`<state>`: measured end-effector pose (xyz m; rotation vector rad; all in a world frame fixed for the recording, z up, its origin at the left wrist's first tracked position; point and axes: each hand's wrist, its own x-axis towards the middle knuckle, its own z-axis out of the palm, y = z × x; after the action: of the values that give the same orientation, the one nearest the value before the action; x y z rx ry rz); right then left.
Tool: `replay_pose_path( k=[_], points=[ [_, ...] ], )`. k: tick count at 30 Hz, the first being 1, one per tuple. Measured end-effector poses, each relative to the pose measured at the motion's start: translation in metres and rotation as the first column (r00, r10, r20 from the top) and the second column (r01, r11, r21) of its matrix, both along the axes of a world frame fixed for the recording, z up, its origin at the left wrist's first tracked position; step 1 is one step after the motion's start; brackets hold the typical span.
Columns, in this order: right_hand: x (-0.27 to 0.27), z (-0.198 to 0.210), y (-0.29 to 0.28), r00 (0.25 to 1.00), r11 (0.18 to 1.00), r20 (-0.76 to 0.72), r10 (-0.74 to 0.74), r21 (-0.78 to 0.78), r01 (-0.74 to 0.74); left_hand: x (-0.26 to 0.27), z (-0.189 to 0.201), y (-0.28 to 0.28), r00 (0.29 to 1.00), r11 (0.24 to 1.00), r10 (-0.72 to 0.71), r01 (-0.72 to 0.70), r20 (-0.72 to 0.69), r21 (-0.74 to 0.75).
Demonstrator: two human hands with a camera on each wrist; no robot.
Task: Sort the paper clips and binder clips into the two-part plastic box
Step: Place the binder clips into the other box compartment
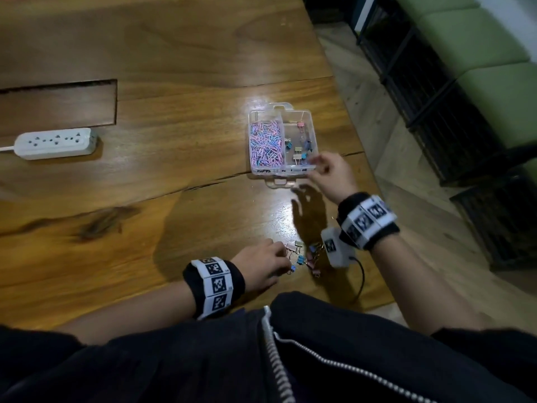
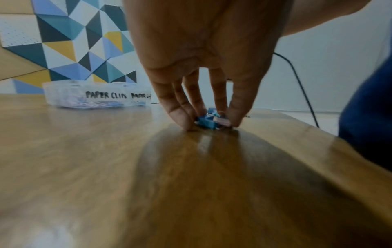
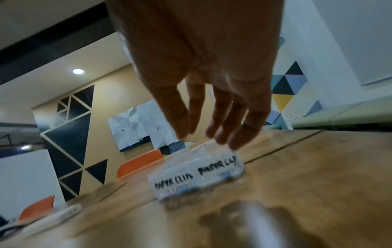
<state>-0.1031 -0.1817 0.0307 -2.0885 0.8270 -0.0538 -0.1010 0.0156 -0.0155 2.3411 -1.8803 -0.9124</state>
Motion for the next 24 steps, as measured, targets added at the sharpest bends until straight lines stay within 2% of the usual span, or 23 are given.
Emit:
replay_pose_path(
  k=[2, 4, 7, 10, 13, 17, 21, 24],
  points=[
    [-0.037, -0.003, 0.011, 0.988, 0.995, -0.127, 0.091, 0.044, -0.086, -0.005, 0.0, 0.004, 1.0, 1.0, 0.023, -0.023, 0.012, -0.015],
    [-0.07, -0.01, 0.022, 0.941, 0.986, -0.295, 0.165, 0.075, -0.149, -0.01, -0.002, 0.008, 0.996, 0.996, 0.088, -0.088, 0.011, -0.021],
    [-0.1, -0.025, 0.038, 0.867, 0.981, -0.463, 0.185, 0.03, -0.194, -0.015, -0.001, 0.009, 0.972, 0.972, 0.235, -0.235, -0.011, 0.01],
    [-0.106, -0.039, 0.052, 0.897, 0.986, -0.429, 0.102, -0.073, -0.147, -0.011, 0.0, 0.005, 0.927, 0.926, 0.372, -0.366, -0.056, 0.093],
    [-0.101, -0.051, 0.061, 0.933, 0.993, -0.36, -0.018, -0.119, -0.027, -0.01, 0.0, 0.004, 0.933, 0.93, 0.36, -0.358, -0.006, 0.087],
    [-0.093, -0.059, 0.061, 0.924, 0.993, -0.372, -0.087, -0.108, 0.05, -0.009, -0.002, 0.001, 0.949, 0.948, 0.31, -0.314, 0.064, 0.059],
    [-0.089, -0.063, 0.062, 0.924, 0.989, -0.352, -0.148, -0.039, 0.143, 0.006, 0.002, -0.011, 0.913, 0.913, 0.407, -0.407, 0.003, 0.039],
    [-0.086, -0.062, 0.062, 0.923, 0.988, -0.355, -0.151, -0.041, 0.146, 0.021, 0.003, -0.021, 0.877, 0.878, 0.478, -0.478, -0.045, 0.016]
  ],
)
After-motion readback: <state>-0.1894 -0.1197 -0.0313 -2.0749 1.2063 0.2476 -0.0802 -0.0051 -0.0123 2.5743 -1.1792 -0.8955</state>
